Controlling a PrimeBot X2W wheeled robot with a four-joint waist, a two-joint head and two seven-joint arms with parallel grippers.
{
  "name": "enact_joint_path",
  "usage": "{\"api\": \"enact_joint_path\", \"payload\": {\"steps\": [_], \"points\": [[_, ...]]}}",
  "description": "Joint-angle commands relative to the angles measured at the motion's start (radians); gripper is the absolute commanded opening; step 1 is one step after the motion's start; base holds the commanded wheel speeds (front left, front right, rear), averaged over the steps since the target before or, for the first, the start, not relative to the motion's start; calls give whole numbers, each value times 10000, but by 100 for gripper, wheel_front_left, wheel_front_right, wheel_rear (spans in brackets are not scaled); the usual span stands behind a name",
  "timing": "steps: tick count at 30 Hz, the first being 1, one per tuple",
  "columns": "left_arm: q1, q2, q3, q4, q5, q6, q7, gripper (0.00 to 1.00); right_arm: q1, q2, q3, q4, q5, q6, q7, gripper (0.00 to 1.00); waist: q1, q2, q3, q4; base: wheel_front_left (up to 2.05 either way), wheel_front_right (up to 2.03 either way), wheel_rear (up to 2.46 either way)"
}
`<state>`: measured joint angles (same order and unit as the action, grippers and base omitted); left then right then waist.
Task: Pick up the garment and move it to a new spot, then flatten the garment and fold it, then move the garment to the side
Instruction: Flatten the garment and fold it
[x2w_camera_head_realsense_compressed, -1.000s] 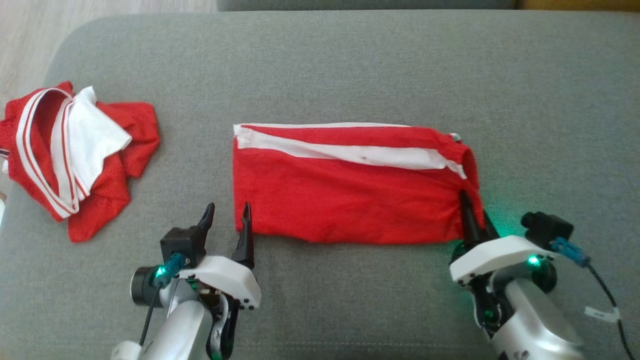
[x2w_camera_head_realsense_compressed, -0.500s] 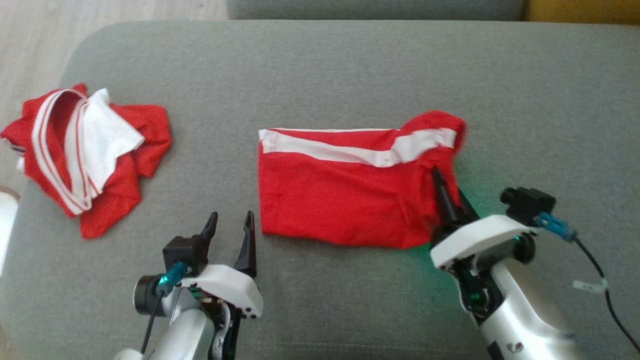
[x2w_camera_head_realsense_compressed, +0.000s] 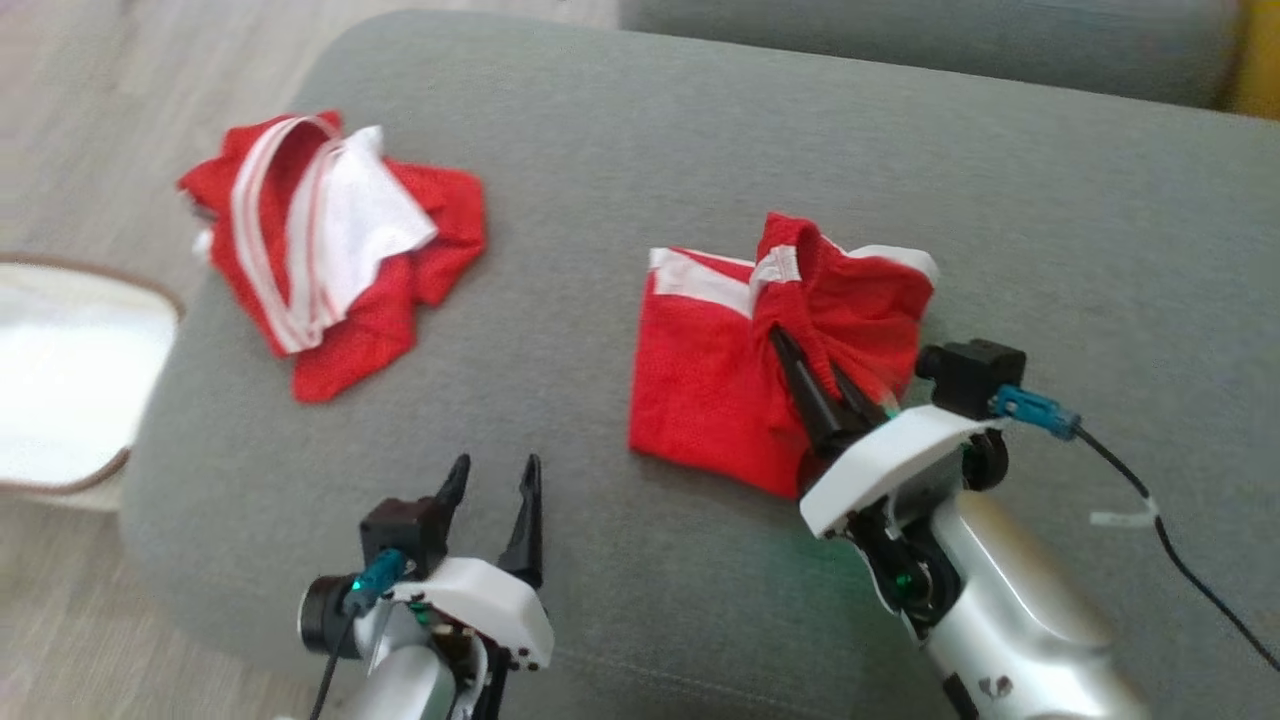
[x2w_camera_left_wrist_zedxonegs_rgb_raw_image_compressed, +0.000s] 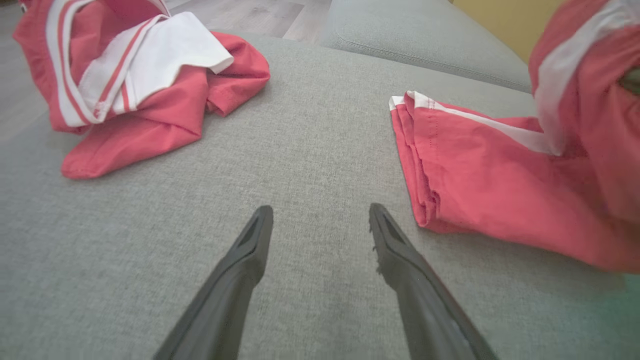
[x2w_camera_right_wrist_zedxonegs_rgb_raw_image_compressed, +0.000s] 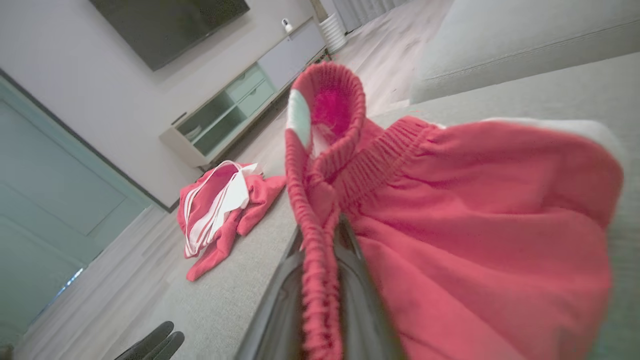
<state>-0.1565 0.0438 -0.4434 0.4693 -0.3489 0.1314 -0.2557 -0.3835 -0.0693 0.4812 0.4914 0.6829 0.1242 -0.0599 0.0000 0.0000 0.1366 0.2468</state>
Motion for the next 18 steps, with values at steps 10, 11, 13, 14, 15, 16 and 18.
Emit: {"api": "enact_joint_path", "payload": {"steps": [10,11,13,14,15,16,18], "points": [[-228,64,10,-412,-136,170,-61,100,-1184,189,1234,665,329,65,-1155,100,0,0,173,761,0,0,0],[-233,64,46,-424,-106,195,-61,100,-1231,189,1227,804,255,65,-1314,100,0,0,173,681,0,0,0],[-251,64,113,-464,-30,218,-61,100,-1290,190,1088,1069,61,65,-1604,100,0,0,179,478,0,0,0],[-257,64,153,-494,9,226,-61,100,-1318,190,964,1204,-120,65,-1725,100,0,0,184,353,0,0,0],[-264,64,187,-518,58,230,-61,100,-1325,190,781,1333,-308,65,-1825,100,0,0,184,229,0,0,0],[-272,64,230,-560,108,241,-61,100,-1308,190,537,1466,-499,65,-1897,100,0,0,177,102,0,0,0],[-296,64,308,-685,251,273,-61,100,-1263,190,-90,1681,-1046,65,-1984,100,0,0,176,-147,0,0,0]]}}
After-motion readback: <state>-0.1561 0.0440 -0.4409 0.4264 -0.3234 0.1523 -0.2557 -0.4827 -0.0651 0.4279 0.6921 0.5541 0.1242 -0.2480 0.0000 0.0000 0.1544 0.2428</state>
